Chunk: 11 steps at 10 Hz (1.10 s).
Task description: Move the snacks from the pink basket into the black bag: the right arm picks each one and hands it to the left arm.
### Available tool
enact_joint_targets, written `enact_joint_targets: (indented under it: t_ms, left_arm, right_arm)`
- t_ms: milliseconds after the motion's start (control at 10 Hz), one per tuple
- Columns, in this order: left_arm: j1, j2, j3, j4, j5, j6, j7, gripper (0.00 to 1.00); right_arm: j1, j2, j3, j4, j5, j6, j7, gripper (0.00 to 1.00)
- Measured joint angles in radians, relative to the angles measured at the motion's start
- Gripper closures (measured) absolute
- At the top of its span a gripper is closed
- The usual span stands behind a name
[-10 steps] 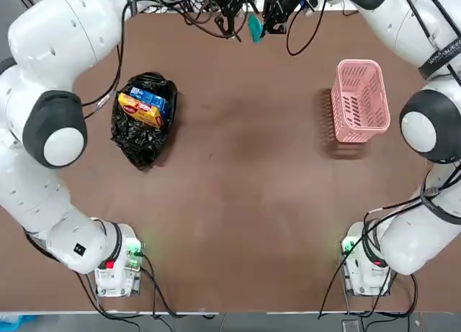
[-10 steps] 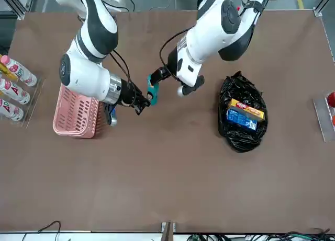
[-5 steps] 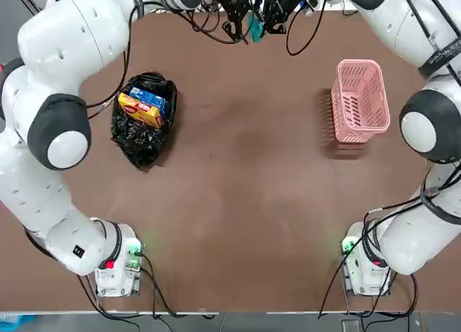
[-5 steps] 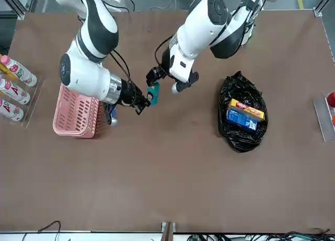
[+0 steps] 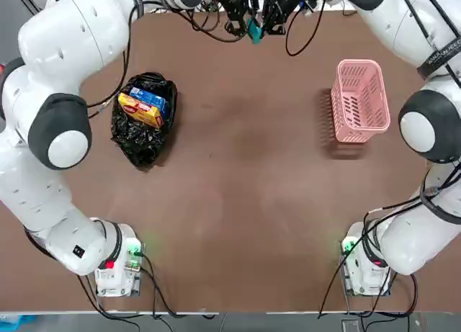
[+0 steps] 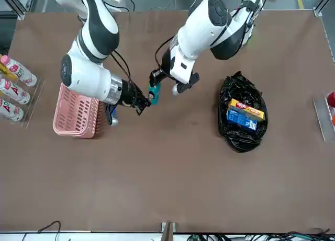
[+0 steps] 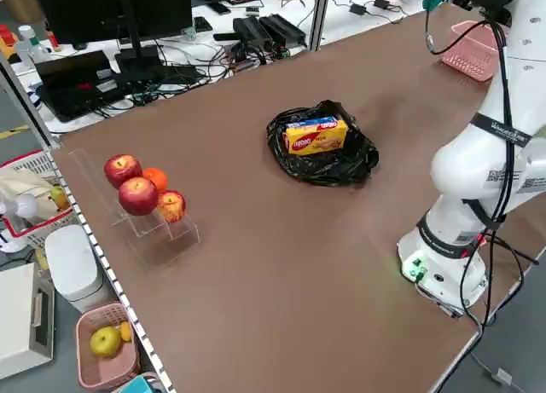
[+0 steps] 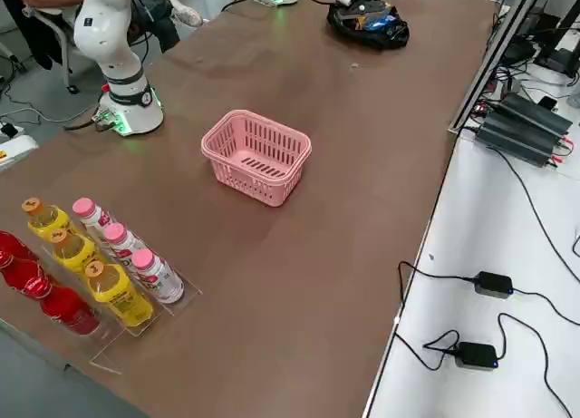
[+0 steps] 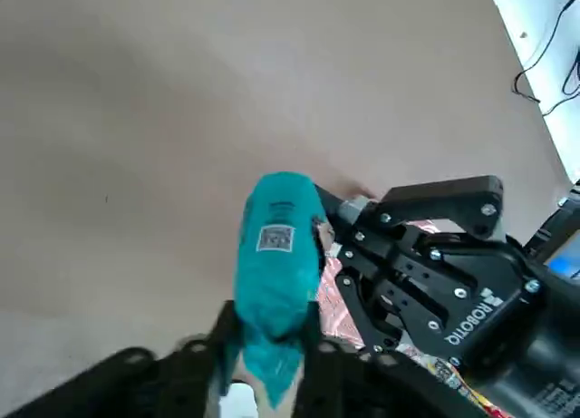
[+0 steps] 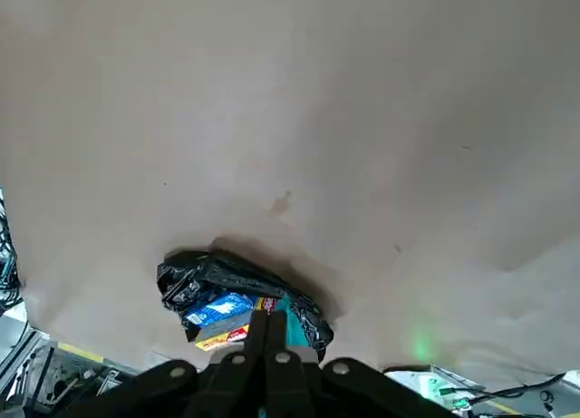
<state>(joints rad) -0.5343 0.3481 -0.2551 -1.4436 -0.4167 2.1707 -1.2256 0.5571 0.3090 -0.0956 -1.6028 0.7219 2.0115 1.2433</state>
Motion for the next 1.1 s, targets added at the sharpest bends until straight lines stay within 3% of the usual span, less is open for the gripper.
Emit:
enact_joint_targets:
  t_ms: [300, 500, 800, 1000, 1100]
  left_arm:
    - [0.002, 0.000, 0.001, 0.002, 0.000, 0.001, -0.010, 0.84]
    - [0.009, -0.001, 0.002, 0.005, 0.000, 0.001, -0.011, 0.84]
    - [0.048, -0.030, 0.006, 0.013, 0.004, -0.073, -0.011, 0.84]
    - [0.140, -0.055, 0.009, 0.015, 0.009, -0.271, 0.087, 0.84]
    - [0.197, -0.061, 0.011, 0.015, 0.010, -0.383, 0.161, 0.89]
  right_arm:
    - [0.000, 0.004, -0.001, 0.012, 0.000, 0.000, 0.001, 0.98]
    - [0.000, 0.008, -0.010, 0.023, 0.000, 0.001, 0.001, 0.87]
    - [-0.002, 0.009, -0.011, 0.028, 0.000, 0.000, -0.001, 0.44]
    - [-0.001, 0.010, -0.011, 0.036, -0.001, 0.000, -0.033, 0.15]
    - [-0.002, 0.010, -0.012, 0.041, -0.005, -0.001, -0.065, 0.00]
